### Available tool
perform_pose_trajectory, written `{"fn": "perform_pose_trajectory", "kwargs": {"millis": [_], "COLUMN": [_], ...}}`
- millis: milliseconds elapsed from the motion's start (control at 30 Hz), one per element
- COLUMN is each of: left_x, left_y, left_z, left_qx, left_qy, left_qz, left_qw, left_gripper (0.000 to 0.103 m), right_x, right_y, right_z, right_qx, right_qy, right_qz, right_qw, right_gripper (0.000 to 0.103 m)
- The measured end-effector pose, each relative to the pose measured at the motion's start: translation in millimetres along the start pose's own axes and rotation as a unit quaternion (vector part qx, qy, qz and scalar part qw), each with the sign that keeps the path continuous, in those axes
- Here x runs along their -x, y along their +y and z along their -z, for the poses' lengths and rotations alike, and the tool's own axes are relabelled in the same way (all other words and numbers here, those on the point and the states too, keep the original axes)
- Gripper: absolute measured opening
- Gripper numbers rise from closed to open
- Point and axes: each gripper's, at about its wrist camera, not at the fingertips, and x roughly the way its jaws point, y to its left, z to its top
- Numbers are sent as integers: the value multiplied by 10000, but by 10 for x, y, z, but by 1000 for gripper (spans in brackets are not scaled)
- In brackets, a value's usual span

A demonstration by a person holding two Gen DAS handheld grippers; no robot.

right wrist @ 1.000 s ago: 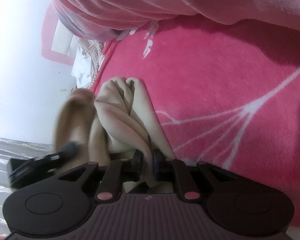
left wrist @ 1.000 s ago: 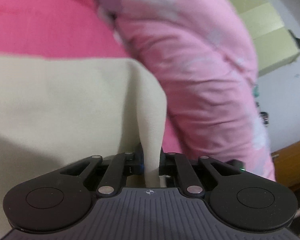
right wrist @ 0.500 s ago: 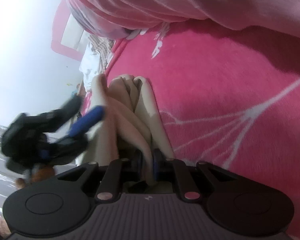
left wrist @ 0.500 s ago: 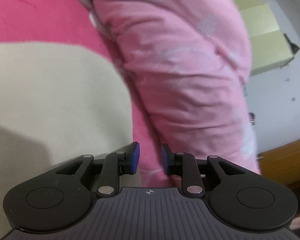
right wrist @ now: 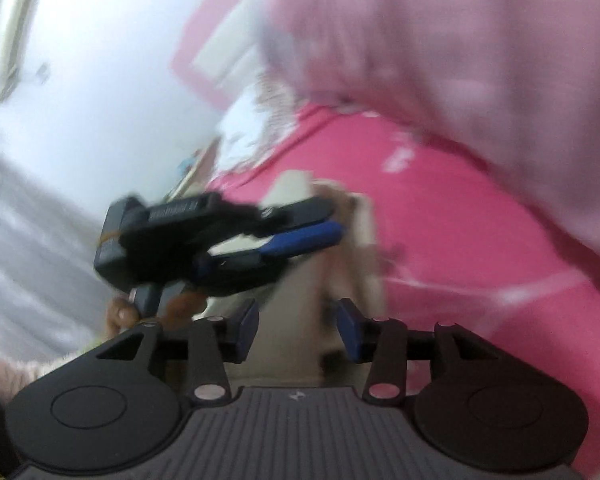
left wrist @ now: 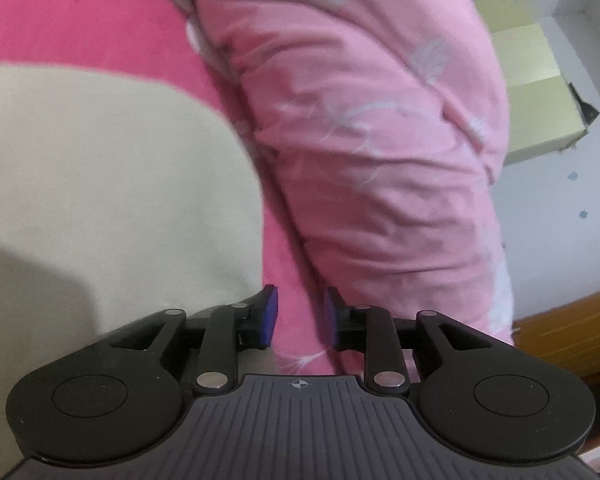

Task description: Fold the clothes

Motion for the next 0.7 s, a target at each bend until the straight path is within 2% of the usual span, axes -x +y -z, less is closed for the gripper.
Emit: {"fn": "perform_pose_trajectory", "kwargs": {"millis": [100, 133, 233, 267, 300, 333, 367, 533, 700], "left_x": [291, 421, 769, 845, 911, 951, 978, 923, 724], "left_y": [-76, -89, -81, -53, -17, 25, 69, 76, 117], "left_z": [-86, -115, -149, -125, -91, -46, 5, 165, 227], "left_qx": [-155, -270, -696, -823, -941, -990, -1005, -1330, -1616], "left_qy": [-351, -508, -872, -919, -946, -931, -897, -743, -644], "left_qz": [53, -37, -623, -862, -1098, -1257, -1379, -1527, -1569], "left_qw": [9992, 9983, 9918, 9886, 9850, 9827, 9813, 9765, 9722], "left_gripper": [27, 27, 27, 27, 27, 27, 27, 27, 27], "right_x": [-275, -343, -528, -566, -599, -604, -570, -410, -403], "right_y": [50, 33, -48, -77, -101, -109, -93, -11, -150], "right_z": [-85, -108, -171, -175, -173, -172, -172, -212, -209], "right_qx": [137, 76, -186, -278, -351, -364, -287, -50, 16], "right_qy": [305, 388, 578, 618, 675, 689, 642, 385, 387], "right_qz": [-79, -98, -144, -178, -250, -281, -253, -65, 214], "right_qw": [9994, 9992, 9980, 9975, 9968, 9966, 9972, 9992, 9990], "right_gripper": [49, 49, 49, 46, 26, 17, 14, 10, 8]}}
